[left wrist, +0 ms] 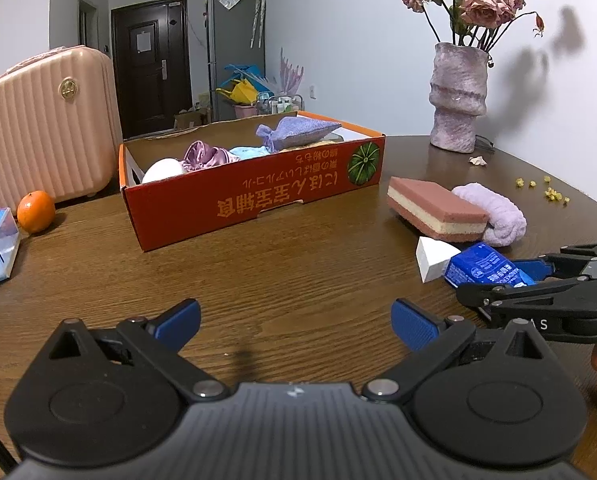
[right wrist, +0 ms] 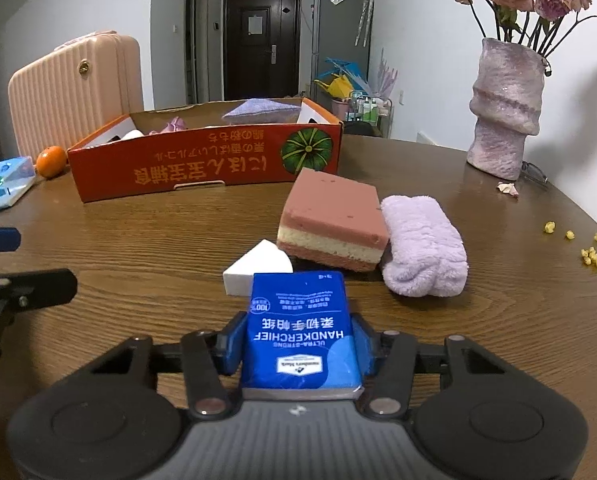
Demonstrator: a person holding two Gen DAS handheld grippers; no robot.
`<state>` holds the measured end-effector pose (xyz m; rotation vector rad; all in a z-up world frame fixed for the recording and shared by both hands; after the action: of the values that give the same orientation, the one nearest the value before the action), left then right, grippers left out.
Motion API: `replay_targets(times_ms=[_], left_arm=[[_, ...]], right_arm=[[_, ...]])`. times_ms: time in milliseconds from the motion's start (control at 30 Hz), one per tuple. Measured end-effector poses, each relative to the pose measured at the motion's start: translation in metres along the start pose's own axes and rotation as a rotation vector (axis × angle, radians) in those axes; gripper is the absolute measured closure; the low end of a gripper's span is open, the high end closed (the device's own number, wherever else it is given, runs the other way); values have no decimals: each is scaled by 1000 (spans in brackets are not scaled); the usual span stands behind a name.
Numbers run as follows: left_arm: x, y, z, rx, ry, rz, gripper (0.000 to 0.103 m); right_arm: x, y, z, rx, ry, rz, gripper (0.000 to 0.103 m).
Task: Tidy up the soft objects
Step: 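Lift the handkerchief pack with the right tool while the left tool approaches the white triangle sponge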
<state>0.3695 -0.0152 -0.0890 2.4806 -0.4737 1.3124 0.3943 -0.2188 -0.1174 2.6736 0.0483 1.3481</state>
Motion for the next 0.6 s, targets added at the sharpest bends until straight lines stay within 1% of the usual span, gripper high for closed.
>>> replay_targets(times_ms=[100,367,600], left_arm=[[0,0,1,0,-2,2,0],[-1,0,1,3,-1,1,0],[-1,0,3,9,-4,4,0]], right_arm=[[0,3,-2,0,7,8,52],[7,28,-18,-30,79,97,52],[13,44,-20,-55,104,145,52]])
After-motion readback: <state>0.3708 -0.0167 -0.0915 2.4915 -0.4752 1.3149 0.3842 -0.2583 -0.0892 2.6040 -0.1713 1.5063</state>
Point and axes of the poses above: each gripper's, at about its wrist camera, not at the fingertips, and z roughly the way its jaws point, y to its right, x to its top, the point moved 4 cm from there along z, roughly the way its jaws point, and after that the axes turned 13 degrees about -x, right-handed, at the moved point
